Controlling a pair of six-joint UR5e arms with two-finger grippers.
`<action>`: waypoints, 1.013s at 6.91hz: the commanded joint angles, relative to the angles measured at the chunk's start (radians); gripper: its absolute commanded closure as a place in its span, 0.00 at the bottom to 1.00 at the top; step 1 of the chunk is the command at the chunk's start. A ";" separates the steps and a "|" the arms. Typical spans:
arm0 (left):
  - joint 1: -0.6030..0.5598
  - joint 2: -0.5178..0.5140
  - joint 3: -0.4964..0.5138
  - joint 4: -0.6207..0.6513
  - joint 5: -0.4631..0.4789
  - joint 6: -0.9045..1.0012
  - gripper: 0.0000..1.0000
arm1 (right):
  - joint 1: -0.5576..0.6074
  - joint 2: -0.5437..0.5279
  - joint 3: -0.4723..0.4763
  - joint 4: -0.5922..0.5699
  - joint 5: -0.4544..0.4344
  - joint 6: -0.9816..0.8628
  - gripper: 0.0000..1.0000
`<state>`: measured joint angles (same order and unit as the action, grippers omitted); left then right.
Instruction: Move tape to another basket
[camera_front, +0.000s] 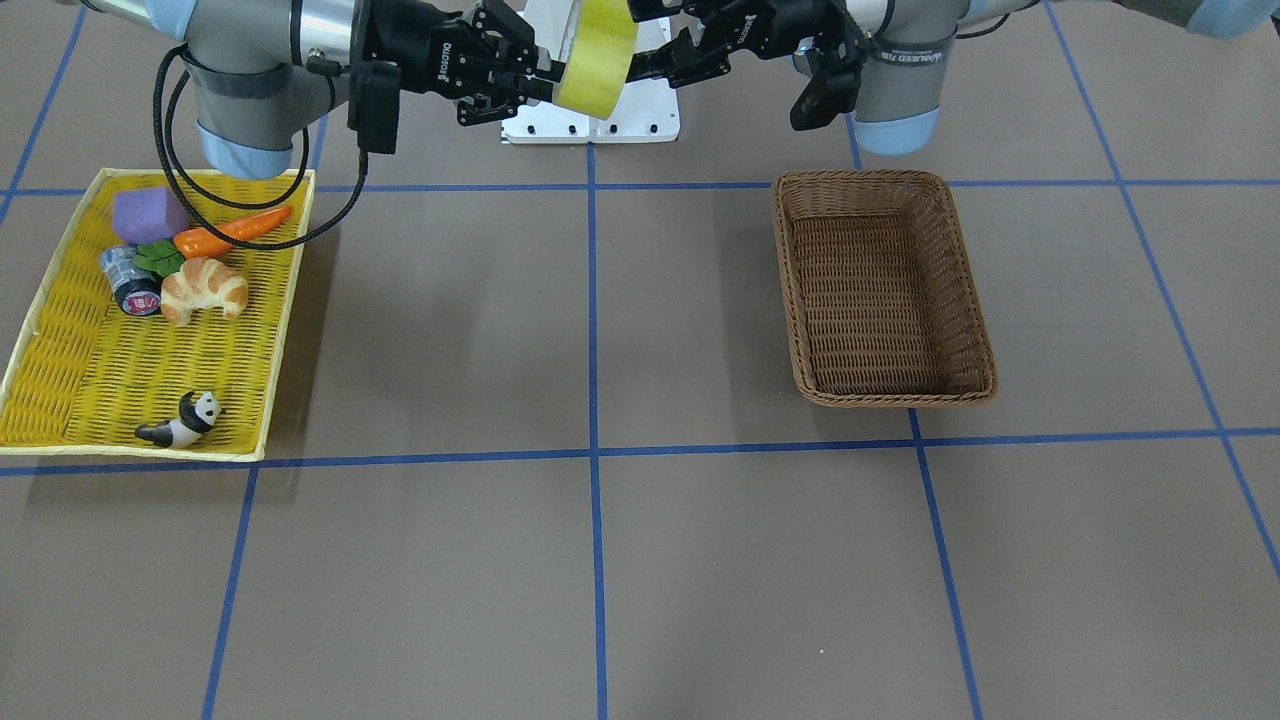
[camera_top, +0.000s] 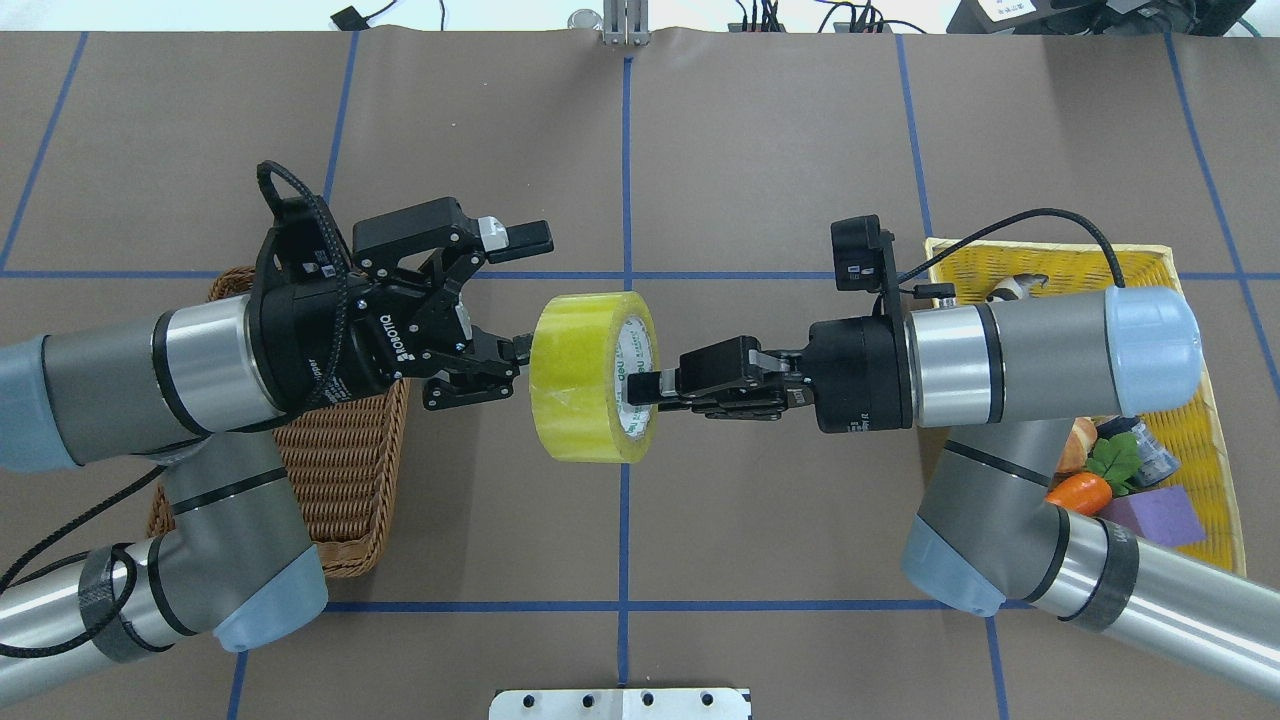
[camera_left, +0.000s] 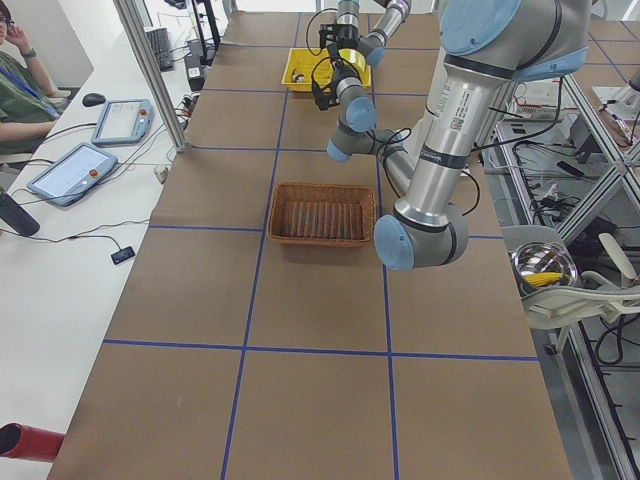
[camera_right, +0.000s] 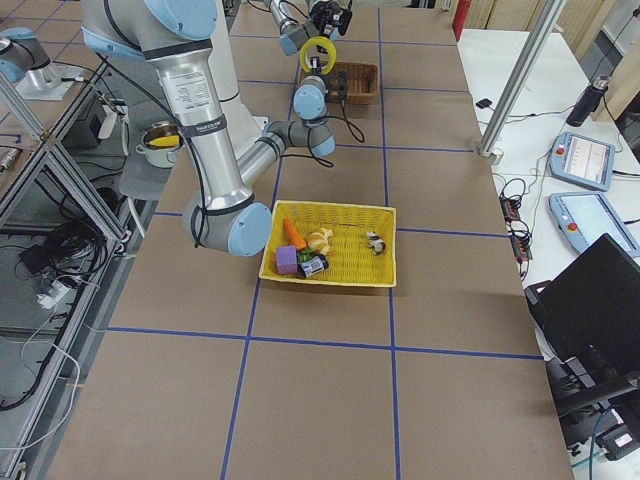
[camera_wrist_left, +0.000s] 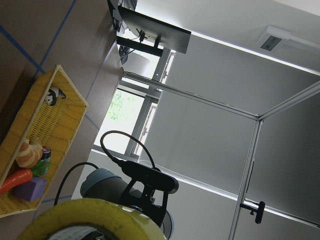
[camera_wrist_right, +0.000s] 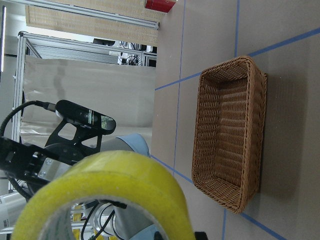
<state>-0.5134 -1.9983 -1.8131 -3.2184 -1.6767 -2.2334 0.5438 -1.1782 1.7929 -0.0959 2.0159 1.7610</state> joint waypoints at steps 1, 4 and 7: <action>0.003 0.001 0.000 0.000 0.000 0.000 0.22 | -0.013 0.008 -0.001 -0.002 -0.019 0.002 1.00; 0.012 0.012 -0.002 -0.008 -0.003 0.000 1.00 | -0.010 0.006 -0.009 -0.002 -0.081 0.090 0.00; 0.009 0.019 0.000 -0.028 -0.012 0.002 1.00 | 0.008 0.002 -0.009 -0.002 -0.076 0.081 0.00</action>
<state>-0.5033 -1.9818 -1.8134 -3.2391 -1.6846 -2.2321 0.5409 -1.1737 1.7841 -0.0982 1.9347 1.8443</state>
